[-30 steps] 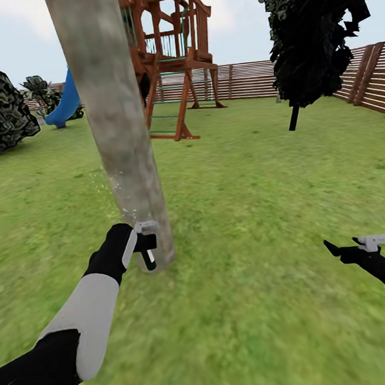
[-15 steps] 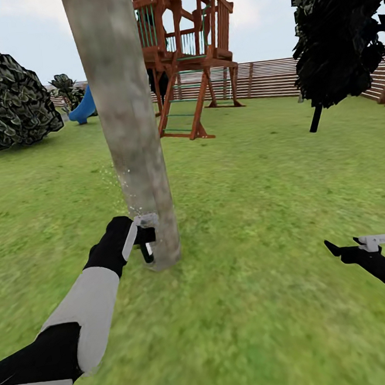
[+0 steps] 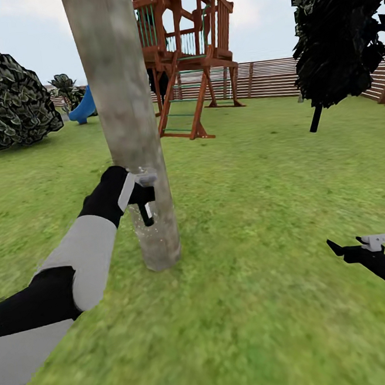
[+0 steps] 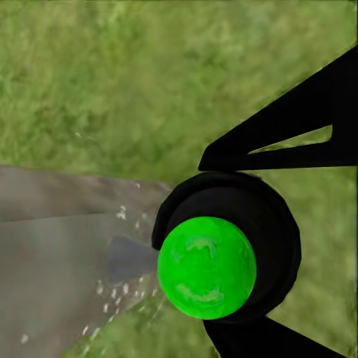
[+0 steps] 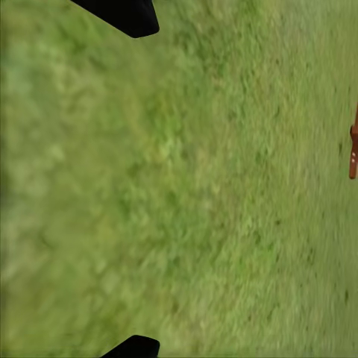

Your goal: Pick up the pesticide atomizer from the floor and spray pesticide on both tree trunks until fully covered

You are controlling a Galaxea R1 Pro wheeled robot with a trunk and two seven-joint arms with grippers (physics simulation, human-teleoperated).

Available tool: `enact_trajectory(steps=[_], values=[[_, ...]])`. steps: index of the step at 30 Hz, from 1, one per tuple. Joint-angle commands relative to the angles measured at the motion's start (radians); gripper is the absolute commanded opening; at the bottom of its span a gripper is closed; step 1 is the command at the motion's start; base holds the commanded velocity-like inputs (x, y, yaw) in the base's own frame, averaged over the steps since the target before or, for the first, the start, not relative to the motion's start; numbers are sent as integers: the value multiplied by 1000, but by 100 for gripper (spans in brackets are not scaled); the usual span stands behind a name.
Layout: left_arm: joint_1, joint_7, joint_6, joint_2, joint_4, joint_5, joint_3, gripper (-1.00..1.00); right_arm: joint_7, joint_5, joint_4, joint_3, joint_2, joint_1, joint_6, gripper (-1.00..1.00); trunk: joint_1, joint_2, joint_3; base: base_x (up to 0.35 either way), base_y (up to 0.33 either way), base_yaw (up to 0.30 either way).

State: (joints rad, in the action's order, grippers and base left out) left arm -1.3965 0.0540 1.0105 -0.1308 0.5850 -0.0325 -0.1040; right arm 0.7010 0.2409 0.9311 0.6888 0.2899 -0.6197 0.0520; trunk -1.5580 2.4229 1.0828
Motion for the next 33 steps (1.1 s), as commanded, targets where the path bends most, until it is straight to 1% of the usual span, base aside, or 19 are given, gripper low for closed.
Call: enact_trajectory(steps=[1, 3, 4, 6, 9, 10, 11, 13, 14, 15, 16, 17, 20, 21, 22, 23, 25, 33], values=[[46, 1, -5, 0, -3, -1, 1, -100, 0, 0, 0, -1, -1, 0, 0, 100, 0, 0, 0, 0, 0, 0], [93, 2, -8, 0, -3, 0, 2, -100, 0, 0, 0, -2, -1, 0, -1, 100, 0, 0, 0, 0, 0, 0], [130, 1, -23, 0, -2, 1, 3, -100, 0, 0, -1, -3, -1, 0, -1, 100, 0, 0, 0, 0, 0, 0], [194, 3, -89, 0, -3, -1, 3, -100, 0, 0, -1, -3, -2, 0, -1, 100, 0, 0, 0, 0, 0, 0], [252, 3, -114, 3, 1, -3, 2, -100, 0, 0, -2, -3, -2, 0, -1, 100, 0, 0, 0, 0, 0, 0], [293, 3, -159, 5, 2, -6, 1, -100, 0, 0, -2, -3, -2, 0, -1, 100, 0, 0, 0, 0, 0, 0], [318, 8, -191, 5, 2, -7, 1, -100, 0, 0, -2, -3, -2, 0, -1, 100, 0, 0, 0, 0, 0, 0], [359, 34, -215, 9, 11, -4, 2, -100, 0, 0, -2, -4, -2, 0, 0, 100, 0, 0, 0, 0, 0, 0], [393, 40, -238, 11, 12, -2, 3, -100, 0, 0, -2, -4, -3, 0, 0, 100, 0, 0, 0, 0, 0, 0], [424, 43, -307, 10, 9, -4, 4, -100, 0, 0, -2, -4, -3, 0, 0, 100, 0, 0, 0, 0, 0, 0], [443, 45, -354, 10, 2, -6, 5, -100, 0, 0, -3, -5, -4, 0, 0, 100, 0, 0, 0, 0, 0, 0], [467, 45, -375, 10, 0, -6, 4, -100, 0, 0, -4, -6, -4, 0, 0, 100, 0, 0, 0, 0, 0, 0], [535, 44, -394, 11, 11, -1, 3, -100, -1, 0, -4, -5, -5, 0, 0, 100, 0, 0, 0, 0, 0, 0], [550, 45, -442, 10, 12, 0, 5, -100, -1, 1, -4, -5, -4, 0, 0, 100, 0, 0, 0, 0, 0, 0], [553, 45, -478, 10, 7, -2, 5, -100, -1, 1, -3, -4, -3, 0, 0, 100, 0, 0, 0, 0, 0, 0], [556, 45, -499, 10, 3, -1, 5, -100, 0, 1, -3, -3, -2, 0, 0, 100, 0, 0, 0, 59, -37, 0], [559, 45, -513, 10, -1, -2, 6, -100, 0, 1, -2, -3, -2, 0, 0, 100, 0, 0, 0, 167, -159, 0], [560, 44, -515, 8, -2, 5, 6, -100, 0, 1, -6, -5, -6, 0, -1, 100, 0, 0, 0, 191, -211, 10]])
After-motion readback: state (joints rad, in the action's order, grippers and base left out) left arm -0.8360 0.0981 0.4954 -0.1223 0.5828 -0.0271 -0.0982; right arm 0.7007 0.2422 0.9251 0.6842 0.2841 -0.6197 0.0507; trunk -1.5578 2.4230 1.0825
